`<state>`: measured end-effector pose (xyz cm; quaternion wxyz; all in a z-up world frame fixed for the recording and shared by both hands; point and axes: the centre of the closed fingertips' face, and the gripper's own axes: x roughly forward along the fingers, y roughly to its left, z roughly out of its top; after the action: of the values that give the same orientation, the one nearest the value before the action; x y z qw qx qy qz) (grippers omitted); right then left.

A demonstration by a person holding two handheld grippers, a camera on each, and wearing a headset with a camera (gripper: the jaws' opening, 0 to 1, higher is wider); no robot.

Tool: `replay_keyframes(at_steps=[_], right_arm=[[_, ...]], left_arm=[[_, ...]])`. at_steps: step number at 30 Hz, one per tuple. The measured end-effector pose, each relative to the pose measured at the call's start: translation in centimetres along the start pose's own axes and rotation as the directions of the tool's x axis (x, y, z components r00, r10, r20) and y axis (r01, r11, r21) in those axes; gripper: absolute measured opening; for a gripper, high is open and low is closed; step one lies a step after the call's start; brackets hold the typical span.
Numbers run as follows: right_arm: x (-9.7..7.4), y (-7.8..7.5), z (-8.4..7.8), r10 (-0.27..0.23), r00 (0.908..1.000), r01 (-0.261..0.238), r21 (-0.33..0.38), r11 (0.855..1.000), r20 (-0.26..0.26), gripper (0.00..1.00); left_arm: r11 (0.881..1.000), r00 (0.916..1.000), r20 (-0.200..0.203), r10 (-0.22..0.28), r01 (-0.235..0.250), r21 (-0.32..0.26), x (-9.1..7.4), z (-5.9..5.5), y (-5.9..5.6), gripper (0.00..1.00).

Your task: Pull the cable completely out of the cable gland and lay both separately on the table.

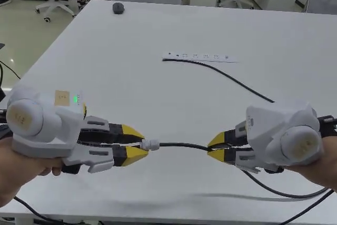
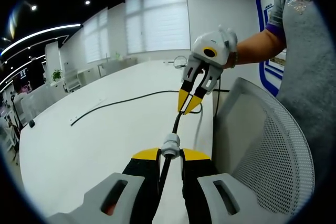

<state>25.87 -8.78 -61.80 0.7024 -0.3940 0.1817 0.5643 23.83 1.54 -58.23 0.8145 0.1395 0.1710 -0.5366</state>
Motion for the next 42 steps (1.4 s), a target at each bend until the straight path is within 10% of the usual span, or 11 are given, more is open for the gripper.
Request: replay_keyframes(at_steps=[28,42], right_arm=[[-0.4,0.3,-1.5,0.0,0.9993,0.003,0.068,0.998,-0.037,0.0],[0.4,0.4,7.8,0.009,0.9911,-0.007,-0.015,1.0,0.133,0.05]], left_arm=[[0.999,0.9997,0.011,0.022,-0.022,-0.037,0.1,0.5,0.1,0.15],[1.0,1.0,0.006,-0.006,0.006,0.004,1.0,1.8,-0.7,0.15]])
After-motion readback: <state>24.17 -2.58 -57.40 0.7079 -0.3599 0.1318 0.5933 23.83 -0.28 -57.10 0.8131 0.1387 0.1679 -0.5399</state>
